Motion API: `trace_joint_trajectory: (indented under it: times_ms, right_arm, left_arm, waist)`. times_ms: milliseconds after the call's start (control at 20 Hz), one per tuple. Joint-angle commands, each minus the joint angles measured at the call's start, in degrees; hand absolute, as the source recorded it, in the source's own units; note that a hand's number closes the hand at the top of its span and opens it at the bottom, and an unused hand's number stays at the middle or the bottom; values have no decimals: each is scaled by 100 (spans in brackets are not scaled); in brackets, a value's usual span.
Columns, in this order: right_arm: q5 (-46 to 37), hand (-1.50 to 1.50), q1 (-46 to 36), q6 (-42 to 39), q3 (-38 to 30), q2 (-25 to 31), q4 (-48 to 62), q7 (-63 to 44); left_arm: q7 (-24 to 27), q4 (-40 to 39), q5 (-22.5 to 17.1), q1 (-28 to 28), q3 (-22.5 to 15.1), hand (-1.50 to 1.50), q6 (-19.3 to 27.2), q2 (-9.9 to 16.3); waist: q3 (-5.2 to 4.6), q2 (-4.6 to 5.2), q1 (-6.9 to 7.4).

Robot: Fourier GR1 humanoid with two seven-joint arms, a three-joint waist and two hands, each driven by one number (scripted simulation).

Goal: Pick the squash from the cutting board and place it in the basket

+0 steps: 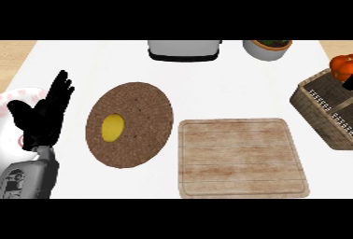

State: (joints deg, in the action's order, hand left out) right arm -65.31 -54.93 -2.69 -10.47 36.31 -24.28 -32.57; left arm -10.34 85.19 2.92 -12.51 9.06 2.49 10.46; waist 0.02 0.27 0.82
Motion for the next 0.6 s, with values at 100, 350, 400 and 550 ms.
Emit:
trace_joint_trajectory:
  times_ms: [100, 350, 400, 550]
  right_arm:
    - [109, 150, 71, 4, -195, 43, 90, -422]
    - [371, -150, 167, 862, -412, -128, -648, -317]
    - [477, -150, 287, 853, -462, -69, -962, -250]
    - [656, -150, 35, 1176, -675, -115, -1121, -337]
  left_arm:
    - [233, 128, 100, 334, -44, 0, 80, -88]
    - [-67, 169, 47, 142, 30, 0, 13, 64]
    - [-140, 40, -57, -111, 180, 0, -6, 163]
    - [-35, -291, -123, -129, 200, 0, -107, 150]
  waist:
    - [-1, -7, 1]
    - [-1, -31, -55]
    - [-4, -60, -160]
    - [-5, -30, -123]
